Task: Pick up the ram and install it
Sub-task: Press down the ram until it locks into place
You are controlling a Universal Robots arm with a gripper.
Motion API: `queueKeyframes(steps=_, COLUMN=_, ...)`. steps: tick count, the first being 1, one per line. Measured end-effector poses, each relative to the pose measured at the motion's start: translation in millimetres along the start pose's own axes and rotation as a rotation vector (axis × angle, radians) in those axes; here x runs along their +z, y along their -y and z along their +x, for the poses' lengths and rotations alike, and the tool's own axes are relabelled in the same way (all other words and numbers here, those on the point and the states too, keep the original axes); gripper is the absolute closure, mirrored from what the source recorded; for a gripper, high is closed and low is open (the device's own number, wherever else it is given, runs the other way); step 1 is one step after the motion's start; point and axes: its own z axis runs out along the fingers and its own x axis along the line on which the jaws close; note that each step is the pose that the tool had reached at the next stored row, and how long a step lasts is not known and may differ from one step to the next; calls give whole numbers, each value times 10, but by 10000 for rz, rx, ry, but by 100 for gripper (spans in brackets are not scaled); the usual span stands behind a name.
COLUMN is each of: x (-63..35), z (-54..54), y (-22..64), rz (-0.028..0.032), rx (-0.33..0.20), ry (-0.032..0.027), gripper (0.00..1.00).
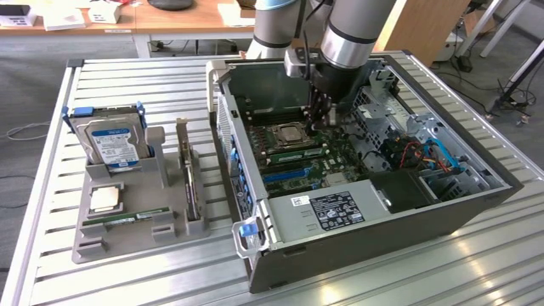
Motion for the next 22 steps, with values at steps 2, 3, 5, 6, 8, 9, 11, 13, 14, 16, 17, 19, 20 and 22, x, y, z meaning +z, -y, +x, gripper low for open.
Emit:
queueKeyframes(steps=2, x=0, z=0, y=0, rz=13, rx=281, ry=9, gripper=89)
queueKeyframes(steps=3, x=1, z=0, y=0, rz=19, rx=423, ry=14, gripper=89)
queueKeyframes(steps=5, x=2, z=0, y=0, rz=33, rx=728, ry=25, gripper=89)
queueKeyframes(steps=6, x=2, z=0, y=0, rz=41, rx=882, ry=30, gripper=89)
queueKeyframes(steps=8, x=3, z=0, y=0, rz=54, rx=1179, ry=41, gripper=89)
queueKeyframes(steps=9, x=3, z=0, y=-1, rz=61, rx=1331, ry=47, gripper=89)
queueKeyframes(steps=11, x=4, z=1, y=-1, rz=75, rx=1637, ry=57, gripper=89)
queueKeyframes(steps=13, x=5, z=1, y=-1, rz=89, rx=1956, ry=68, gripper=89)
queueKeyframes(steps=14, x=5, z=1, y=-1, rz=97, rx=2110, ry=74, gripper=89)
queueKeyframes(steps=16, x=6, z=1, y=-1, rz=111, rx=2420, ry=84, gripper=89)
queueKeyframes(steps=17, x=7, z=1, y=-1, rz=118, rx=2573, ry=90, gripper=89)
queueKeyframes(steps=19, x=7, z=1, y=-1, rz=132, rx=2890, ry=100, gripper=89)
queueKeyframes(steps=20, x=8, z=1, y=-1, rz=139, rx=3044, ry=106, gripper=89)
queueKeyframes(steps=22, x=9, z=1, y=-1, rz=154, rx=3361, ry=117, gripper=89)
